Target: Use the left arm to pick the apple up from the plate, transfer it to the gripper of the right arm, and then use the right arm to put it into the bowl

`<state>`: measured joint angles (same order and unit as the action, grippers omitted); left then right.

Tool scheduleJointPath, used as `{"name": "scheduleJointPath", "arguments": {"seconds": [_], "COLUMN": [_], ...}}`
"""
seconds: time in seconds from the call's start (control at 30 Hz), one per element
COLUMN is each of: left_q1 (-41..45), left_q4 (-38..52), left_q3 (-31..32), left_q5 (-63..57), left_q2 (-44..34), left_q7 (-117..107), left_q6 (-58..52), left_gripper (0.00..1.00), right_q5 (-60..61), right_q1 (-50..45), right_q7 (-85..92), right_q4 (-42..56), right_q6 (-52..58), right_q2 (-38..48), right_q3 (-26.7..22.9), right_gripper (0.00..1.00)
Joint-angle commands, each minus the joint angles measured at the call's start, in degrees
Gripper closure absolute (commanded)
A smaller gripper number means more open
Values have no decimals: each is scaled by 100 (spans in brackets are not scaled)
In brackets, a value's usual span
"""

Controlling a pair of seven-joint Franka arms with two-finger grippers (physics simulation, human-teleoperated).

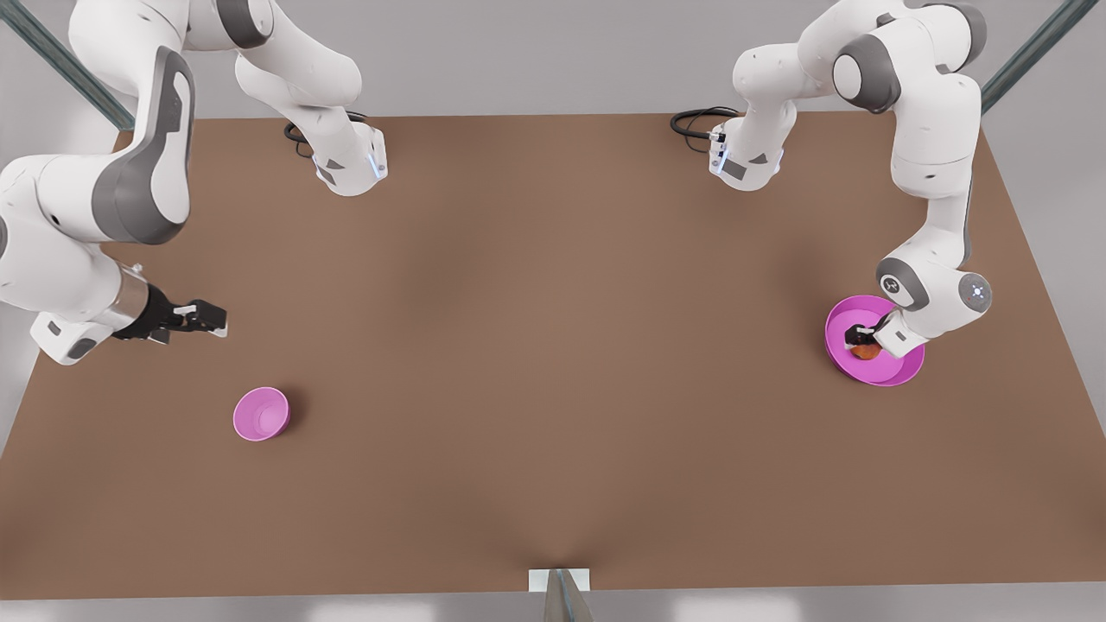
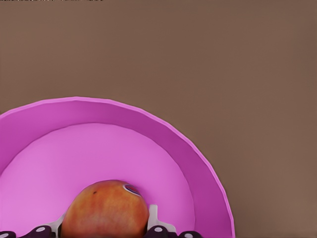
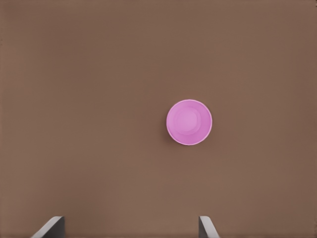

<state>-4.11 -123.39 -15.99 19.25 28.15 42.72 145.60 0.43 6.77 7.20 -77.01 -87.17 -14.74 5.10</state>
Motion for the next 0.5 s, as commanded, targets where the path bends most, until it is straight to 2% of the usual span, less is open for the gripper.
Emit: {"name": "scheduleJointPath", "arguments": {"seconds": [0.0,0.1,0.13,0.17,0.27,0.3,0.33,0.4,0.47], "left_q1": [7,-54,-54,-19,51,95,507,1396,1431], "left_q4": [25,447,1044,1439,1888,2020,2231,2627,3276], "left_q3": [-1,-1,-9,8,921,1405,1792,1836,2565], "left_q5": [8,8,17,35,833,958,958,1168,2169], "left_q2": [-37,-64,-116,-125,-143,-169,-152,-38,480], "left_q7": [272,553,553,545,475,220,18,-756,130], "left_q6": [-32,-444,-1156,-1394,-1394,-1394,-1341,-1306,-1315], "left_gripper": [32,35,35,35,35,35,35,34,34], "right_q5": [-16,-183,-288,-368,-324,-315,-315,-131,326], "right_q1": [0,-44,-53,-53,-62,-71,-115,-141,-141], "right_q7": [10,-43,-52,-51,-60,-52,-60,-157,-157], "right_q4": [11,134,134,134,134,134,134,125,108], "right_q6": [7,7,7,7,-2,7,-2,-2,7], "right_q2": [7,7,7,7,7,7,7,7,15], "right_q3": [0,44,44,44,44,44,53,53,53], "right_gripper": [0,0,0,0,0,0,0,0,0]}}
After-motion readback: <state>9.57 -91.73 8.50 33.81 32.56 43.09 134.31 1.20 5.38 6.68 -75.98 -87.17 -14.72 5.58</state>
